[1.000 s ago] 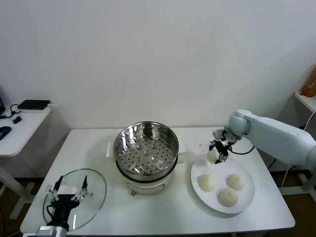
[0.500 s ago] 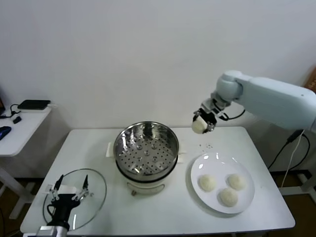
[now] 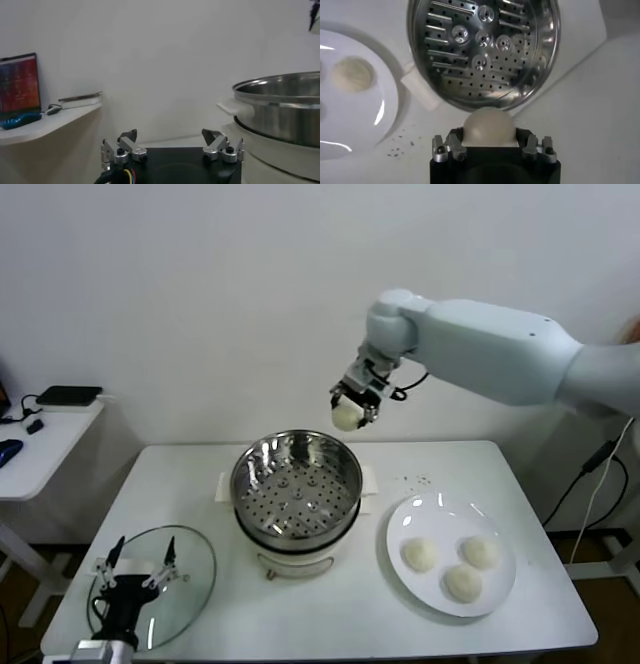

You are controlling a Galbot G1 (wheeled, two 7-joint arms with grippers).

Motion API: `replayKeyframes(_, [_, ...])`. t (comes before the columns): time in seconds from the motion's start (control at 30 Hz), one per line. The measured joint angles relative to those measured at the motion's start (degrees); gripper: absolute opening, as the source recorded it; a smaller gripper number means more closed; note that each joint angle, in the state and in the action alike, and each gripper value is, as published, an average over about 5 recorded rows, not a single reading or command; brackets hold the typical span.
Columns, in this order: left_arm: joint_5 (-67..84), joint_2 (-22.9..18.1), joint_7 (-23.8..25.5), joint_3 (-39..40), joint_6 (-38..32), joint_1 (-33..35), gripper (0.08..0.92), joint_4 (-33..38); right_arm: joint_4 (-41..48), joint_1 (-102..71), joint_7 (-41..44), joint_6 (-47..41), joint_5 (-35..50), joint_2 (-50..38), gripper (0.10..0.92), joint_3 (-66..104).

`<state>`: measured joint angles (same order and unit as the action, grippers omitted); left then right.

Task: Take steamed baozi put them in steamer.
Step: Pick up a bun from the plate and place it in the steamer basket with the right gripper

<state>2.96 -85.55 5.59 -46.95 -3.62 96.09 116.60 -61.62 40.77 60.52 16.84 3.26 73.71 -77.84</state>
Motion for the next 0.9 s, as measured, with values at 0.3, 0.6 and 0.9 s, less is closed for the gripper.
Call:
replayKeyframes(0.3, [0.0, 0.1, 0.0, -0.1, 0.2, -0.1, 0.823, 0.1, 3.0, -4.5, -0.5, 4.7, -7.1, 5.7, 0.687, 1.6])
replayKeyframes(0.6, [0.2, 0.4, -0.2, -0.5, -0.1, 0.6, 0.823, 0.0, 4.9, -9.0, -0.8, 7.8, -13.3, 8.1, 0.687, 3.4])
replayKeyframes(0.9, [0.3, 0.4, -0.4, -0.8, -0.3, 1.4, 0.823, 0.2, 6.9, -12.8, -1.2, 10.1, -18.5, 9.9, 0.685, 5.7])
